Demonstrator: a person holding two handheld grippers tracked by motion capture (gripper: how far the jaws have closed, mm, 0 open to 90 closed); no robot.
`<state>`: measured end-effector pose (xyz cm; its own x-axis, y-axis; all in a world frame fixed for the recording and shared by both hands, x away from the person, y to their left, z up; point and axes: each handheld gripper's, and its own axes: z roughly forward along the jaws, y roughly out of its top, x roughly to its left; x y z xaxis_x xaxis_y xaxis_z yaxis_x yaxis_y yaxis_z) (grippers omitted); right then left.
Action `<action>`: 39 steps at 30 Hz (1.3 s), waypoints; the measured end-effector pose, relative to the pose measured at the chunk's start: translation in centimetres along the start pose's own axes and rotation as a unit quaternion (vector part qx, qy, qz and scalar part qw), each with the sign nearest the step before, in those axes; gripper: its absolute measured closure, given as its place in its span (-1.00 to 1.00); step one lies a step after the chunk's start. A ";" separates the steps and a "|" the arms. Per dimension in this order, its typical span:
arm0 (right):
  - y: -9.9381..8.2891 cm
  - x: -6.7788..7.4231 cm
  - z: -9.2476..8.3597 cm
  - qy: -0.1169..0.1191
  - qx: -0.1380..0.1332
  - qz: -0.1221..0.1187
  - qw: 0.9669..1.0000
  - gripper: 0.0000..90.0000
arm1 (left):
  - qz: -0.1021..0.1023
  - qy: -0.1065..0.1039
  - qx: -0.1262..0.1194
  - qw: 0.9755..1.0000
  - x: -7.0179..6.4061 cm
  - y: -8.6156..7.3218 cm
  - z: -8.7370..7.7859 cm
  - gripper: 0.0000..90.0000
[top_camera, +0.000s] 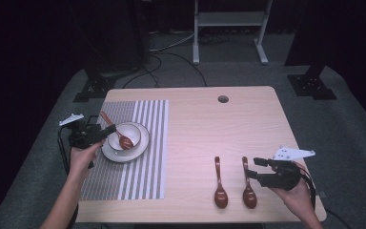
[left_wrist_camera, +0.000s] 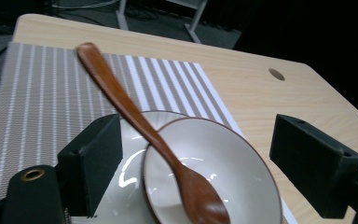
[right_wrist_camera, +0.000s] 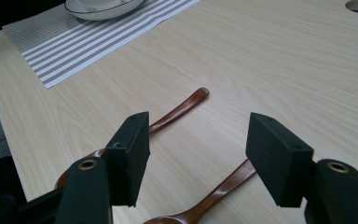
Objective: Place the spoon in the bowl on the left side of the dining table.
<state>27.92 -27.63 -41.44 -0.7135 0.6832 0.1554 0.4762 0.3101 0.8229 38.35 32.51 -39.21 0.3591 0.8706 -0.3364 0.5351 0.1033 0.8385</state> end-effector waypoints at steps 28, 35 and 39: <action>-0.9 -0.7 -0.2 -0.014 0.012 0.016 1.000 -0.19 | 0.043 -0.053 0.038 0.997 -5.2 -1.4 2.1 -0.95; -1.2 -0.8 -0.5 -0.016 0.011 0.019 1.000 -0.19 | 0.057 -0.071 0.041 0.995 -7.0 -1.4 2.7 -0.95; -1.3 -0.9 -0.6 -0.018 0.009 0.019 1.000 -0.19 | 0.067 -0.079 0.042 0.994 -8.1 -1.5 3.1 -0.95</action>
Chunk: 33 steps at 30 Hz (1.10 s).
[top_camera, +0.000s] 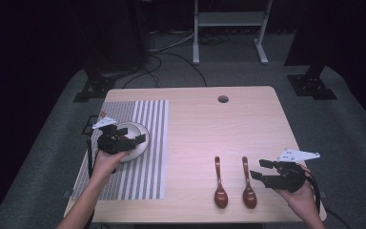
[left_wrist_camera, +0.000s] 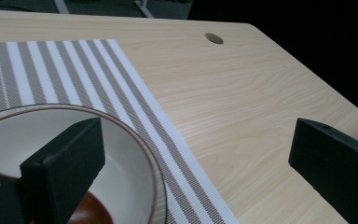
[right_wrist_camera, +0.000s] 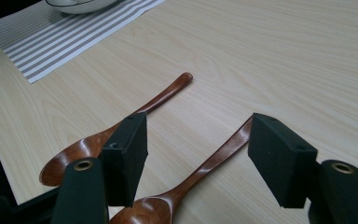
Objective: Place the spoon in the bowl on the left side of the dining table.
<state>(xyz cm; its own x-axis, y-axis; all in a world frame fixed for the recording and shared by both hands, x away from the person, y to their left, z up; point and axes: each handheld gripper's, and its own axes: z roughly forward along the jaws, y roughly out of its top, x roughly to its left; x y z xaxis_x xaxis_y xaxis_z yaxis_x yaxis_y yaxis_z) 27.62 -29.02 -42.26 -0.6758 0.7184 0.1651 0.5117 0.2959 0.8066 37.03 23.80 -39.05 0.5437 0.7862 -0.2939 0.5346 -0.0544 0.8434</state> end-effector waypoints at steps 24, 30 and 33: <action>-0.4 -0.2 -0.5 -0.004 -0.002 0.004 1.000 -0.19 | 0.040 -0.035 0.022 0.998 -3.9 -0.8 2.7 -0.95; -0.6 -0.2 -0.4 -0.004 -0.002 0.006 1.000 -0.18 | 0.046 -0.044 0.031 0.998 -4.7 -1.3 3.4 -0.95; -0.6 -0.2 -0.4 -0.004 0.000 0.007 1.000 -0.18 | 0.049 -0.048 0.036 0.997 -5.1 -1.6 3.7 -0.95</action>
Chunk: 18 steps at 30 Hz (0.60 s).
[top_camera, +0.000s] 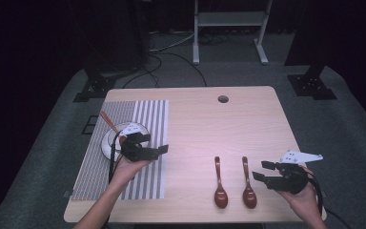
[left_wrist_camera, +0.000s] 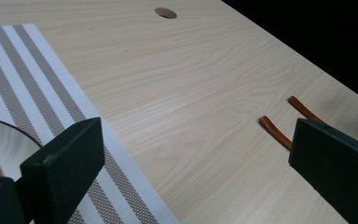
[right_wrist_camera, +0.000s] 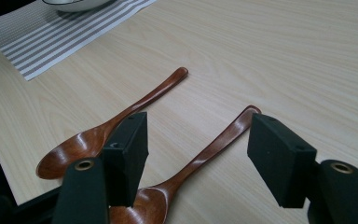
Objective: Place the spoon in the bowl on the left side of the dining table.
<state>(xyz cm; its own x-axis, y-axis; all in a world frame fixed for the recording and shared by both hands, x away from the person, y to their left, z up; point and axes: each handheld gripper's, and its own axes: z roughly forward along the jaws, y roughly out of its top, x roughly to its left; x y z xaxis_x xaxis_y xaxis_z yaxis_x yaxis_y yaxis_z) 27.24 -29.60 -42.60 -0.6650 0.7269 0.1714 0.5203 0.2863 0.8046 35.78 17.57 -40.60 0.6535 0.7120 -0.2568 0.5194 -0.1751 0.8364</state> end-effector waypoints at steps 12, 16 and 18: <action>-0.3 -0.1 -0.3 -0.001 -0.002 0.003 1.000 -0.17 | 0.007 -0.014 0.014 1.000 -1.3 -0.9 0.9 -0.95; -0.4 -0.2 -0.4 -0.002 -0.003 0.004 1.000 -0.17 | 0.005 -0.018 0.018 1.000 -1.5 -1.3 0.9 -0.95; -0.5 -0.2 -0.4 -0.002 -0.003 0.005 1.000 -0.16 | 0.004 -0.021 0.021 1.000 -1.8 -1.7 1.0 -0.95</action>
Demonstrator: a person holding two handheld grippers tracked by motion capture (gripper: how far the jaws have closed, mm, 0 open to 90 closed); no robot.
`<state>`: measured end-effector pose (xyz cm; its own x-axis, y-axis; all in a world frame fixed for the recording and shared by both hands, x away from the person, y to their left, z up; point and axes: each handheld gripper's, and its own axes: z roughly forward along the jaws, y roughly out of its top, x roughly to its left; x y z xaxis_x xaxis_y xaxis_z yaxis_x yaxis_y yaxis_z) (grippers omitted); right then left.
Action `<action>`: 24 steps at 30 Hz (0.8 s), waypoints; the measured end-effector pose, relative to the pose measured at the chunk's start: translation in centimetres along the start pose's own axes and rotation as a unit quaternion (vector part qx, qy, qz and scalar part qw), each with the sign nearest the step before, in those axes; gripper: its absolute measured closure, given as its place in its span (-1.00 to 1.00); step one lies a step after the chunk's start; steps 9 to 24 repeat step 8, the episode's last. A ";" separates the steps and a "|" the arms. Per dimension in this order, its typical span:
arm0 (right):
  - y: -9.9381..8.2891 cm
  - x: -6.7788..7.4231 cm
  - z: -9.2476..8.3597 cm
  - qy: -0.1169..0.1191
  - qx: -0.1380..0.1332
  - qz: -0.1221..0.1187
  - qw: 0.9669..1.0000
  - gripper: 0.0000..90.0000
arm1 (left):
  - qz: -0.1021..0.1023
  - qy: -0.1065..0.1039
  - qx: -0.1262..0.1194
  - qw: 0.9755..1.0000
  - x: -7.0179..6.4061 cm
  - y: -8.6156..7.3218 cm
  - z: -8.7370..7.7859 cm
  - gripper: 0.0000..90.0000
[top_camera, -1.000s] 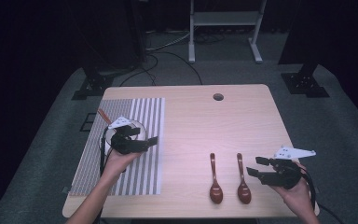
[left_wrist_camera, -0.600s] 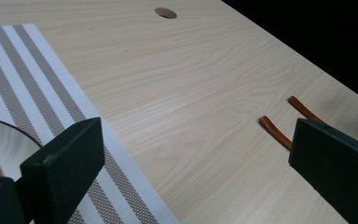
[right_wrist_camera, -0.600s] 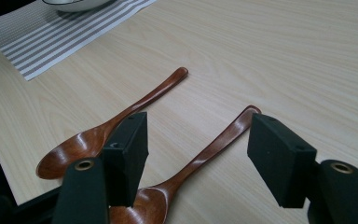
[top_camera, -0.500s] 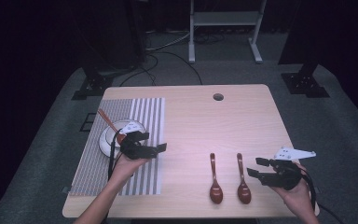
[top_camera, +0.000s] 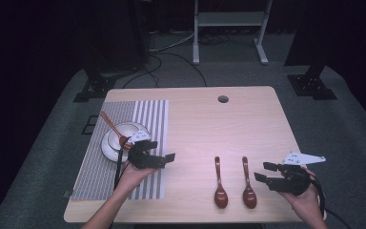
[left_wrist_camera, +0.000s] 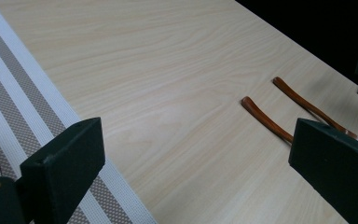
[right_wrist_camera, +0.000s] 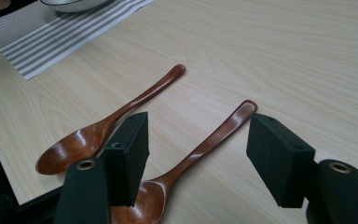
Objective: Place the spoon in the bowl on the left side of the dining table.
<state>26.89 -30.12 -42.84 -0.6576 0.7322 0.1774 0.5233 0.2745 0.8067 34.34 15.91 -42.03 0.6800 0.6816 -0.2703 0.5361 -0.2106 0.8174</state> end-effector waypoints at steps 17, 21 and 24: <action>-0.9 -0.1 -0.3 0.011 -0.025 0.018 0.999 -0.17 | 0.001 -0.001 0.003 1.000 -0.4 -1.5 0.1 -0.95; -0.9 -0.1 -0.3 0.011 -0.025 0.018 0.999 -0.17 | 0.001 -0.001 0.003 1.000 -0.4 -1.5 0.1 -0.95; -0.9 -0.1 -0.3 0.011 -0.025 0.018 0.999 -0.17 | 0.001 -0.001 0.003 1.000 -0.4 -1.5 0.1 -0.95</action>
